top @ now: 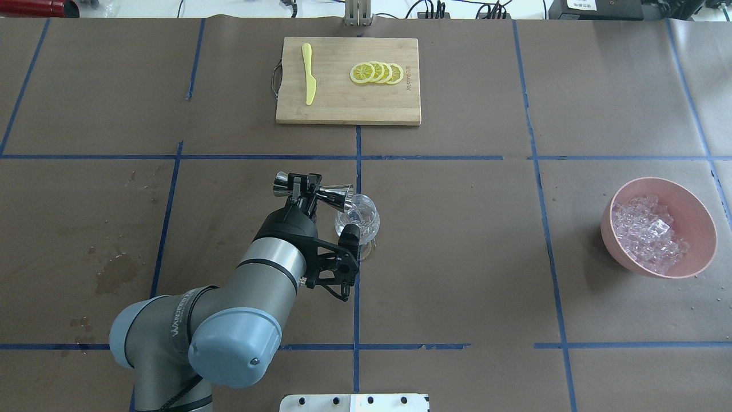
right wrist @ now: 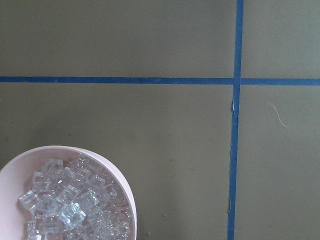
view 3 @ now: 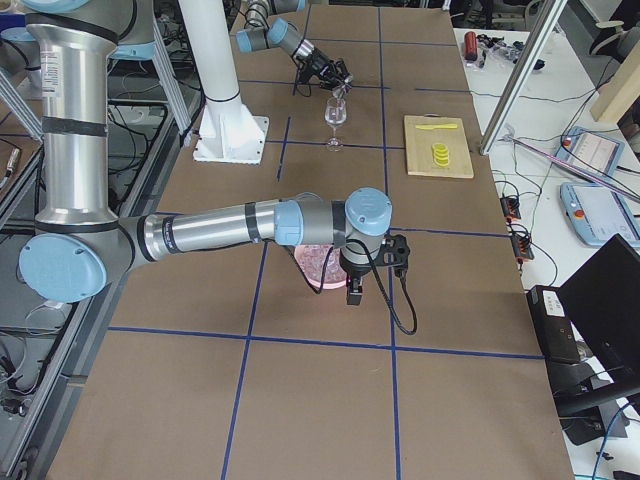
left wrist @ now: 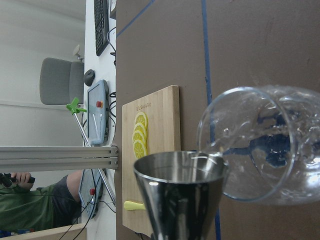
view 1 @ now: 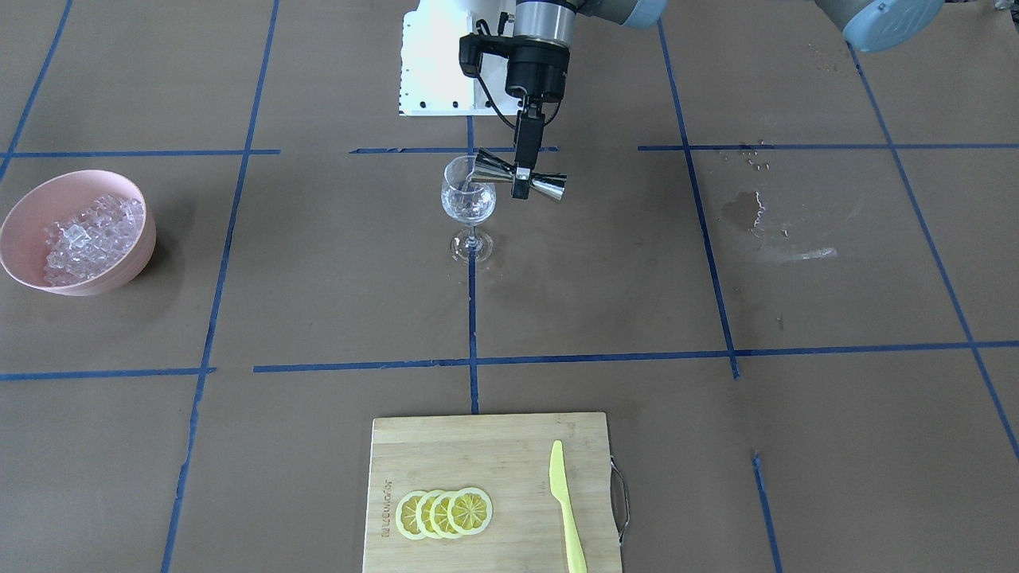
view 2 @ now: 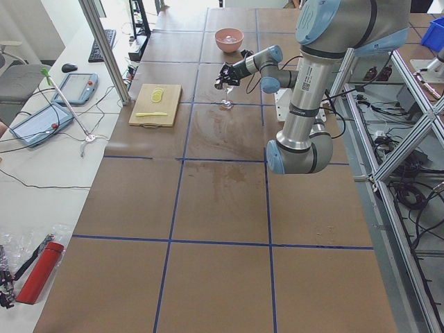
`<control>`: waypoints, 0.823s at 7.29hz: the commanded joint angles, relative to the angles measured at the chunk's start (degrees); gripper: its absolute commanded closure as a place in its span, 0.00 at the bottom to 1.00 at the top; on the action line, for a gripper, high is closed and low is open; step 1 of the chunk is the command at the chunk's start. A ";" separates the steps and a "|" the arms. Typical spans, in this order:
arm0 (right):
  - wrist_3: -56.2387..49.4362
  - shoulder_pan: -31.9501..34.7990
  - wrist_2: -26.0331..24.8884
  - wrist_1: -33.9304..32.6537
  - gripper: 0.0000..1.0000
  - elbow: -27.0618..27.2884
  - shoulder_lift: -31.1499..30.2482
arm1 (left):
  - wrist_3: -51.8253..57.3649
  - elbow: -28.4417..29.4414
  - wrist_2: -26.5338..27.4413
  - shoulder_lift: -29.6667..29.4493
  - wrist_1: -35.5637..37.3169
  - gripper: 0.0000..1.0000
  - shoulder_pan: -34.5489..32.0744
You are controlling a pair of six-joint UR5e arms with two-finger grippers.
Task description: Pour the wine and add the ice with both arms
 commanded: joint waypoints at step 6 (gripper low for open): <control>0.11 -1.05 2.18 0.00 0.00 -0.10 0.07 | -4.33 -2.38 -0.16 -0.33 0.60 1.00 -0.96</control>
